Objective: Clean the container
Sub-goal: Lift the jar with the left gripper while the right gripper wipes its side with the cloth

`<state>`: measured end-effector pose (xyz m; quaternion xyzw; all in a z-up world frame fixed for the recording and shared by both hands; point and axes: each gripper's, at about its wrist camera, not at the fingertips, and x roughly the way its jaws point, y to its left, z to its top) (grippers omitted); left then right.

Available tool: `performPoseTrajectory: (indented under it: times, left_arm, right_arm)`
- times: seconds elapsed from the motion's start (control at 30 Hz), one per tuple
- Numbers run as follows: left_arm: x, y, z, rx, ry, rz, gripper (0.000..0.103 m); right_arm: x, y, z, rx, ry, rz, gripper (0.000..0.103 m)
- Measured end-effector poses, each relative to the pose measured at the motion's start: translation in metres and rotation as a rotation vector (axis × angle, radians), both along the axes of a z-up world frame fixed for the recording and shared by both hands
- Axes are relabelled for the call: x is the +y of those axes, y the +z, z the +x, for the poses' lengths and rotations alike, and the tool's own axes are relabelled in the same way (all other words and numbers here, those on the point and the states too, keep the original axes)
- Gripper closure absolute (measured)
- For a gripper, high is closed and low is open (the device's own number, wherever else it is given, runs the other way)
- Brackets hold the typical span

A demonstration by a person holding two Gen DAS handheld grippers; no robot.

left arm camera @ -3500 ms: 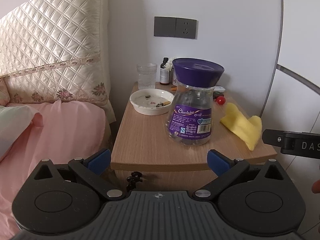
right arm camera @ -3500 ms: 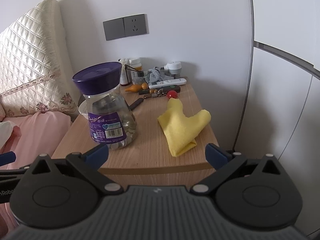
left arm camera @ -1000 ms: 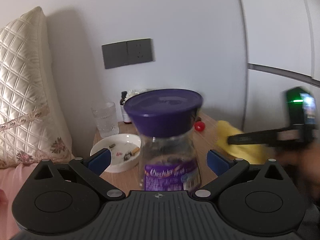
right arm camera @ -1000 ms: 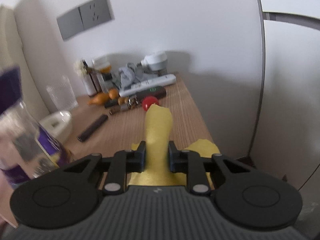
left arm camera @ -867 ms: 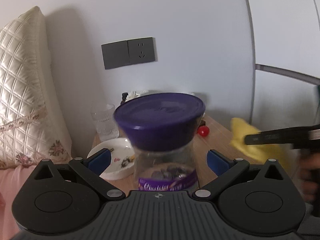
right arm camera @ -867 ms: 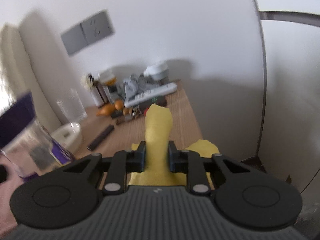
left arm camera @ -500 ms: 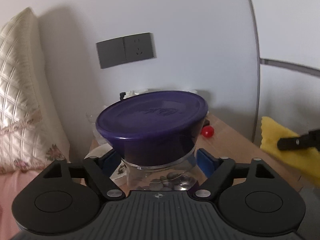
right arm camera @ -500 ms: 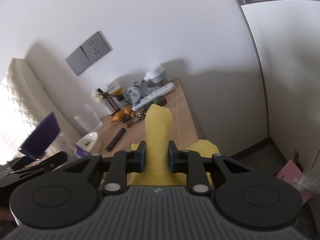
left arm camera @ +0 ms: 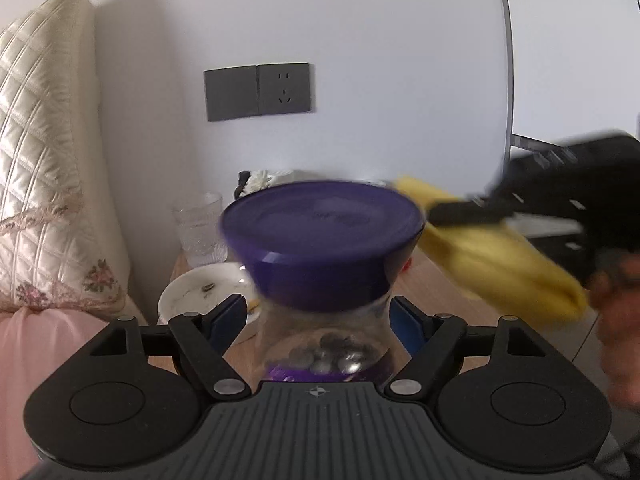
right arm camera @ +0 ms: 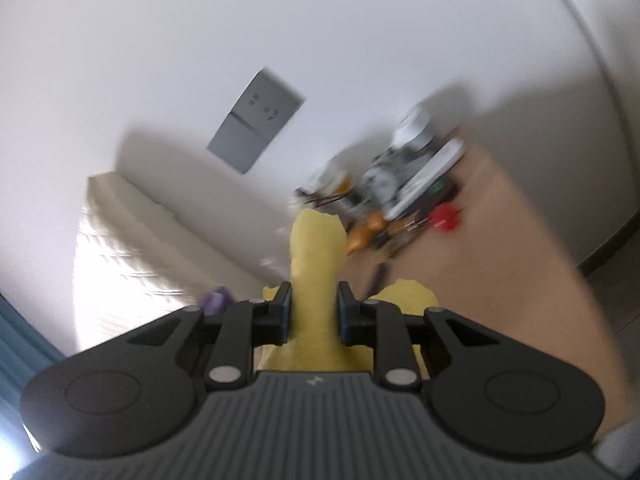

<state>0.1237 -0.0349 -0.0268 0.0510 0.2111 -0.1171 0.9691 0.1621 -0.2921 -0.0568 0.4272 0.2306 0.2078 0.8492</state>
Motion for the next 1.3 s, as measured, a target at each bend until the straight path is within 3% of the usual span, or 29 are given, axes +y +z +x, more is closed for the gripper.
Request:
performPoseTrajectory:
  times: [0.13,0.2,0.43,0.6,0.8,1.03,1.3]
  left_arm:
    - [0.013,-0.009,-0.004,0.018,-0.053,-0.028,0.027]
    - [0.015,-0.012,-0.005,0.026,-0.083,-0.033,0.038]
    - [0.014,-0.014,-0.010,0.014,-0.106,-0.029,0.038]
    - [0.012,-0.014,-0.011,0.012,-0.102,-0.011,0.038]
    - [0.007,-0.015,-0.011,0.011,-0.096,0.015,0.038]
    - [0.005,-0.015,-0.012,0.007,-0.090,0.020,0.037]
    - [0.005,-0.016,-0.012,0.003,-0.087,0.017,0.037]
  right_arm:
    - [0.021,-0.005,0.021,0.059,0.051,0.085,0.080]
    - [0.031,-0.008,0.025,0.073,0.058,0.080,0.079]
    - [0.036,-0.032,0.033,0.187,0.042,0.067,0.079]
    - [0.037,-0.017,0.035,0.126,0.062,0.079,0.079]
    - [0.030,-0.046,0.031,0.207,0.035,0.103,0.078]
    - [0.030,-0.037,0.031,0.152,0.058,0.183,0.078]
    - [0.025,-0.059,0.028,0.235,0.012,0.196,0.078]
